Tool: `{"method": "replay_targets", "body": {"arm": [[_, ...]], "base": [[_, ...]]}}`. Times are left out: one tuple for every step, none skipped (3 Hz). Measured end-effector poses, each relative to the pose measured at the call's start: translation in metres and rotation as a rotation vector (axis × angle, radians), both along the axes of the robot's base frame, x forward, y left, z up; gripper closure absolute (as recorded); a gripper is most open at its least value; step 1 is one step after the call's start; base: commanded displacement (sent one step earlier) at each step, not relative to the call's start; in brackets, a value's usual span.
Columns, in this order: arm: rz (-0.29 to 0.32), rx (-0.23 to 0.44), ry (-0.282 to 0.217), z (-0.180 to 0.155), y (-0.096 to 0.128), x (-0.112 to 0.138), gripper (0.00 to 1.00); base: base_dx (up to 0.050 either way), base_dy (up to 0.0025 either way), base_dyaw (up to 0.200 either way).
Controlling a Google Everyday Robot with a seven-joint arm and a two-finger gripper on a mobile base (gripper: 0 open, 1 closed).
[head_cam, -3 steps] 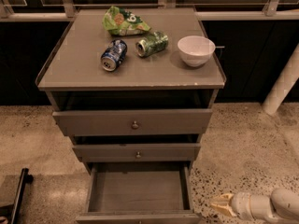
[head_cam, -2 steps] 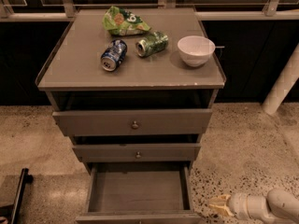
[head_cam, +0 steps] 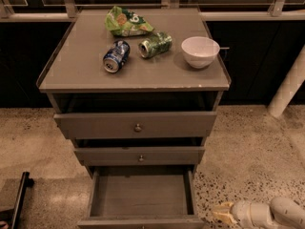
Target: Close bottom drawer
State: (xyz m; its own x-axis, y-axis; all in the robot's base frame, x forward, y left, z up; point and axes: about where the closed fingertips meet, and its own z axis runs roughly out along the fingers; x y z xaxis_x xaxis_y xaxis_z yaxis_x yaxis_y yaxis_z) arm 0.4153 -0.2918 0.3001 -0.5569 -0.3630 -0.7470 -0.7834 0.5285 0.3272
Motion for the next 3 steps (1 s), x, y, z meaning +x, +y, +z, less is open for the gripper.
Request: {"method": "replay_targets", "body": {"arm": [[0.002,0.016,0.021,-0.009,0.003,0.000,1.00],[0.007,0.057,0.060,-0.028,0.009,0.001,1.00],[0.020,0.096,0.104,-0.046,0.016,0.002,1.00]], "base": [[0.000,0.00000,0.000],[0.000,0.00000,0.000],[0.000,0.00000,0.000]]}}
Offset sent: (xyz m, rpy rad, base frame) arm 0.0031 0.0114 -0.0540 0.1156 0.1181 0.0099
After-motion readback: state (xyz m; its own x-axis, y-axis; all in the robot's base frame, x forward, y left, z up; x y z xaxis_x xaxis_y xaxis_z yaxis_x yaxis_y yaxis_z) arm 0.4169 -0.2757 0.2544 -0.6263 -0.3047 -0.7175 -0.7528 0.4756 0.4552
